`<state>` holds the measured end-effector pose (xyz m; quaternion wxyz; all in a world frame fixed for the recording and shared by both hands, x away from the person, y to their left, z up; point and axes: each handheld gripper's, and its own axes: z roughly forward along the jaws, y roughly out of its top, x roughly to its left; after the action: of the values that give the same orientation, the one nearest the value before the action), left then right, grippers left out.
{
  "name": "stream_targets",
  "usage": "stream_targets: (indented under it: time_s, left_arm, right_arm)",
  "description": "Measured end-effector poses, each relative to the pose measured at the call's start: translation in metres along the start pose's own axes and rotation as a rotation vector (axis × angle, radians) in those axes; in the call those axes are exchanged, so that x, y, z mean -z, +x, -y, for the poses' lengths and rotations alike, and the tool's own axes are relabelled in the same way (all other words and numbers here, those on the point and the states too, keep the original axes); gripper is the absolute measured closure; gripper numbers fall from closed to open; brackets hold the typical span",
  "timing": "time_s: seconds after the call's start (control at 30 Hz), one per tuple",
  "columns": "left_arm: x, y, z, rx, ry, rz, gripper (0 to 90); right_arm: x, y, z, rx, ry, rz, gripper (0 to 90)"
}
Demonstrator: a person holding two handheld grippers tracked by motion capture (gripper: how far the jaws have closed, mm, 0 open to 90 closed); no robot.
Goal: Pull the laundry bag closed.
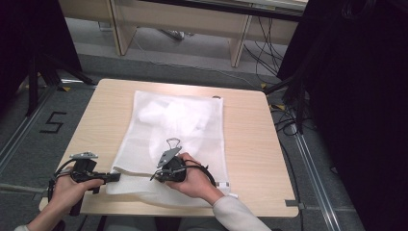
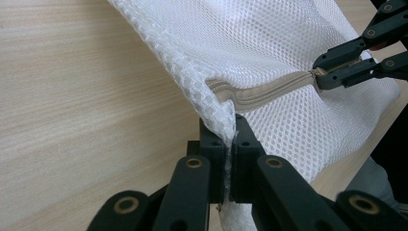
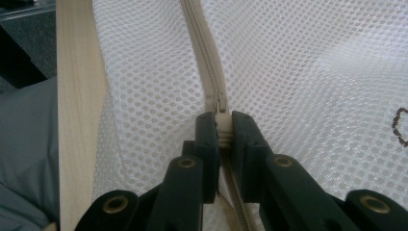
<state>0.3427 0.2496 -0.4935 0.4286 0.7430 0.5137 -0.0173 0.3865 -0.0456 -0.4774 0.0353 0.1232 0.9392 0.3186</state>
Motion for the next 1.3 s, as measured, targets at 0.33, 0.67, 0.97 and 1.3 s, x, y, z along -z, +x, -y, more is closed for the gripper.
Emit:
stream_targets:
  time_s: [0.33, 0.67, 0.97, 1.3]
  left_arm:
    - [0.000, 0.000, 0.000, -0.003, 0.003, -0.001, 86.1]
    - [-0.001, 0.000, 0.001, -0.003, 0.004, -0.010, 86.1]
    - [0.000, 0.000, 0.001, 0.001, 0.005, -0.003, 86.1]
    - [-0.001, 0.001, 0.001, 0.001, 0.006, -0.004, 86.1]
  right_arm:
    - [0.003, -0.003, 0.005, -0.009, 0.010, 0.004, 82.8]
    - [0.008, -0.006, 0.011, -0.015, 0.010, 0.013, 82.8]
    - [0.011, -0.006, 0.013, -0.030, 0.020, 0.016, 82.8]
    - [0.013, -0.007, 0.017, -0.034, 0.017, 0.021, 82.8]
